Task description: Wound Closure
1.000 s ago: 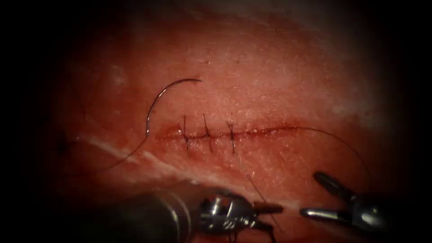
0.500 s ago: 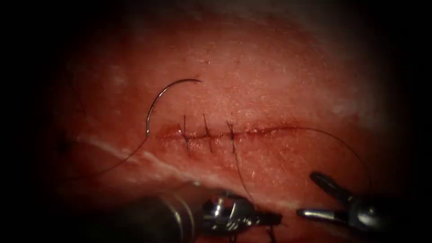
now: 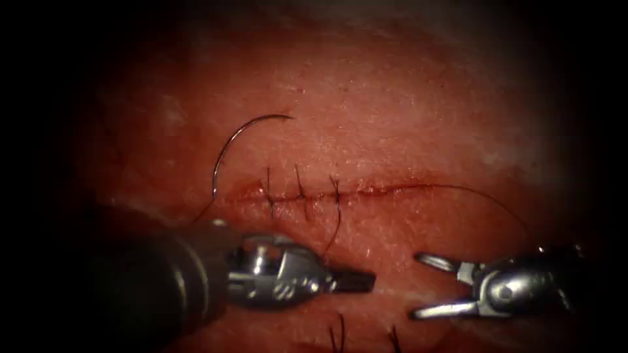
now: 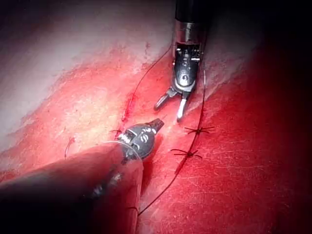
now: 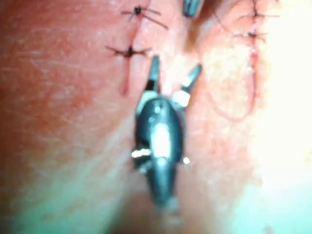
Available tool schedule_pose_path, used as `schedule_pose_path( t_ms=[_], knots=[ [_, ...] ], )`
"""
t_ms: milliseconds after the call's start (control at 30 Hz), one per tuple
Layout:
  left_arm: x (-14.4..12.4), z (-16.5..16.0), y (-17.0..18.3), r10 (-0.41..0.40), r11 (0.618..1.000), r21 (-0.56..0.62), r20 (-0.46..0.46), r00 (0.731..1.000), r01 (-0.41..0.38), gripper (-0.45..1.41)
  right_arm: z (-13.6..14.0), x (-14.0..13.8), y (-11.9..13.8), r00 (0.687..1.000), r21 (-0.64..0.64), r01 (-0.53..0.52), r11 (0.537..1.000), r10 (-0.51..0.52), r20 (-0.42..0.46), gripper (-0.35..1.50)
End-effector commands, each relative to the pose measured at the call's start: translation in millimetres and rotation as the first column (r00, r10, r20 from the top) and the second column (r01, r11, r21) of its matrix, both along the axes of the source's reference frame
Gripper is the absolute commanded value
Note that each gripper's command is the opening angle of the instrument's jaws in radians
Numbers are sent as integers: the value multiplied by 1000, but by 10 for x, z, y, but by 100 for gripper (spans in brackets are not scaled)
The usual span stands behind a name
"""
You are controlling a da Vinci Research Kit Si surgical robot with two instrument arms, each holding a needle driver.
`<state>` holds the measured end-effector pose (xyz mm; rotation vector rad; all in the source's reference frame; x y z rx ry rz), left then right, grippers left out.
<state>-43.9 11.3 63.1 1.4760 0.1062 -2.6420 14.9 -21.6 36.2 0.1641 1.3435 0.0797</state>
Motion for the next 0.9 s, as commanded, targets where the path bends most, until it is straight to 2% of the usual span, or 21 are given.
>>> schedule_pose_path(
  t_ms=[33,100,200,333,900],
  knots=[
    [-8,6,-5,2,1000,3,2,1000,-2,-45,9,15,-5,1000,-23,10,1000,-10,-10,123],
    [-8,4,-7,1,1000,3,1,1000,-1,-45,9,28,-2,1000,-52,16,999,-17,-16,121],
    [-8,-3,-8,-1,1000,6,1,1000,1,-45,4,62,6,1000,-87,11,996,-13,-23,121],
    [-8,-11,-6,-3,1000,11,2,1000,3,-45,7,84,12,1000,-114,3,993,-5,-16,121],
    [-13,-13,-9,-7,1000,9,-2,1000,7,-45,29,125,34,999,-142,-40,989,41,4,120]
  ],
)
